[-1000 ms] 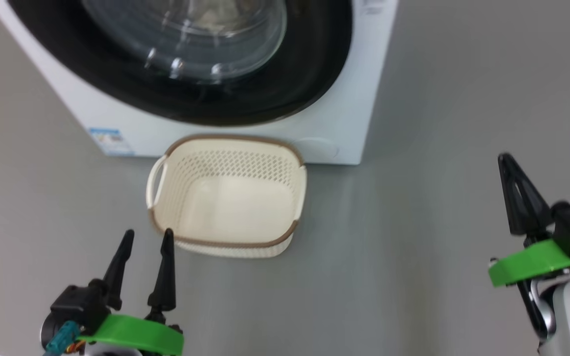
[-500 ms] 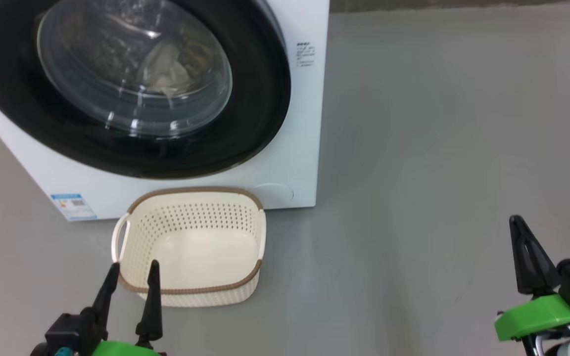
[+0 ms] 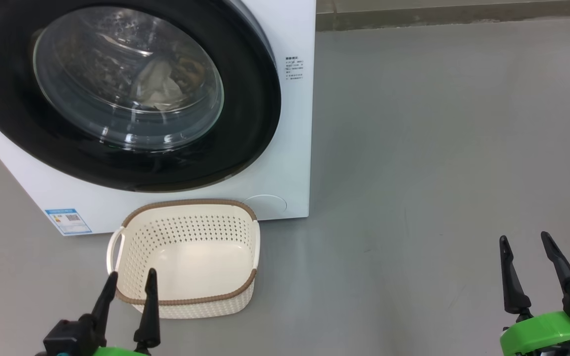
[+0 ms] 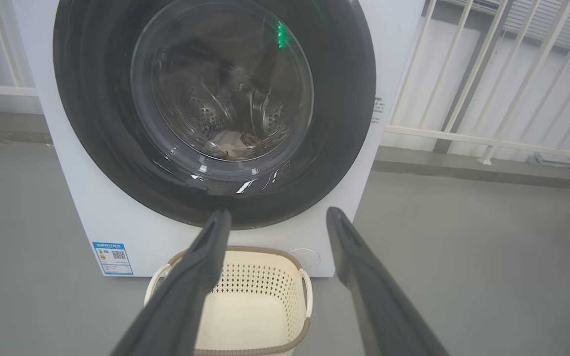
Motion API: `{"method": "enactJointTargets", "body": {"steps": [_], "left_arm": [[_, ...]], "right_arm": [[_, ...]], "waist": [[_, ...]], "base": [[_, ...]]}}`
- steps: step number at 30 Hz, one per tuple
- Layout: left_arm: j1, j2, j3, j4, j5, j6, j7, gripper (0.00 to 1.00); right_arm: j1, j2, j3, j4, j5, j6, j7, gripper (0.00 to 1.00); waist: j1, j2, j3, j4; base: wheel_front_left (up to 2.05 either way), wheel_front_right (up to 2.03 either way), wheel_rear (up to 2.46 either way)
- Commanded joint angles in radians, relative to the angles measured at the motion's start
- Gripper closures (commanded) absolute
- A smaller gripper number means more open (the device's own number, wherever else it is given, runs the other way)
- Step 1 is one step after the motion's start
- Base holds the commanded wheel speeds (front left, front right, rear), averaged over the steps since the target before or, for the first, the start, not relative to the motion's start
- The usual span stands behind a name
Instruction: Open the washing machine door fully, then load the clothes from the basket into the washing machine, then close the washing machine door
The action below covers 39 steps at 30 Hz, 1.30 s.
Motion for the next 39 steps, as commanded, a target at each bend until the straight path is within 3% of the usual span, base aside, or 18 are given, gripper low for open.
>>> {"method": "enactJointTargets", "body": {"steps": [1, 39], "left_arm": [[-0.017, 0.014, 0.038, -0.012, -0.007, -0.002, -0.006, 0.0], [-0.028, 0.014, 0.028, 0.014, -0.015, -0.002, -0.006, 0.0]], "right_arm": [[-0.01, -0.003, 0.023, -0.027, -0.017, -0.006, -0.001, 0.0], [-0.022, 0.009, 0.021, -0.014, -0.026, -0.006, -0.001, 0.0]], "waist": [[0.0, 0.0, 0.001, 0.0], [0.0, 0.0, -0.007, 0.003]], "base": [[0.0, 0.0, 0.0], [0.0, 0.0, 0.0]]}}
